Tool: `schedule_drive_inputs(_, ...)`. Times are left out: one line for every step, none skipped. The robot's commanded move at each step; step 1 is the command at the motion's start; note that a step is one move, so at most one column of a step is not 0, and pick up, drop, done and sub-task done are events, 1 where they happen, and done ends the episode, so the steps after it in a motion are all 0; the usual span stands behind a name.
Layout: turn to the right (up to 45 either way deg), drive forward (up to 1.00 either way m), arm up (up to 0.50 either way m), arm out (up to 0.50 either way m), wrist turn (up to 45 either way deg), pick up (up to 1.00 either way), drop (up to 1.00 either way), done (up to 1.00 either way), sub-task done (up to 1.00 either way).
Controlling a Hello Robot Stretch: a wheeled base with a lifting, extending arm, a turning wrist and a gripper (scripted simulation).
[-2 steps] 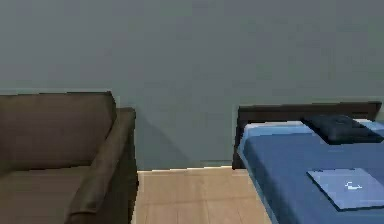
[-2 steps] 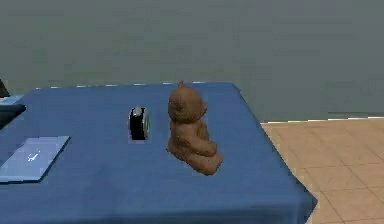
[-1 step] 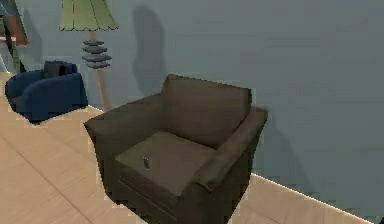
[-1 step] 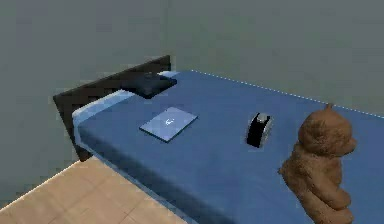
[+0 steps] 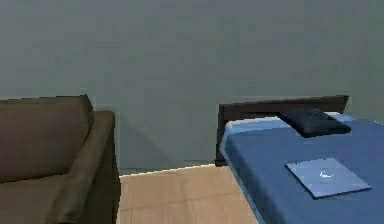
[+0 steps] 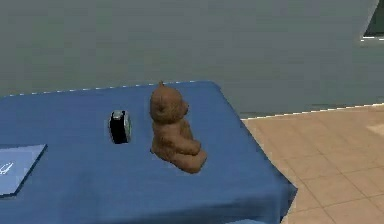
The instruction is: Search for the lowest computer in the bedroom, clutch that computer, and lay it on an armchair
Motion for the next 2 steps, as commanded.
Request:
schedule_drive_inputs(3.0,0.0,0.0,0.0,0.0,0.0,0.0,0.0,0.0)
schedule_drive_inputs(0.0,0.95,0.0,0.0,0.0,0.0,0.0,0.0,0.0)
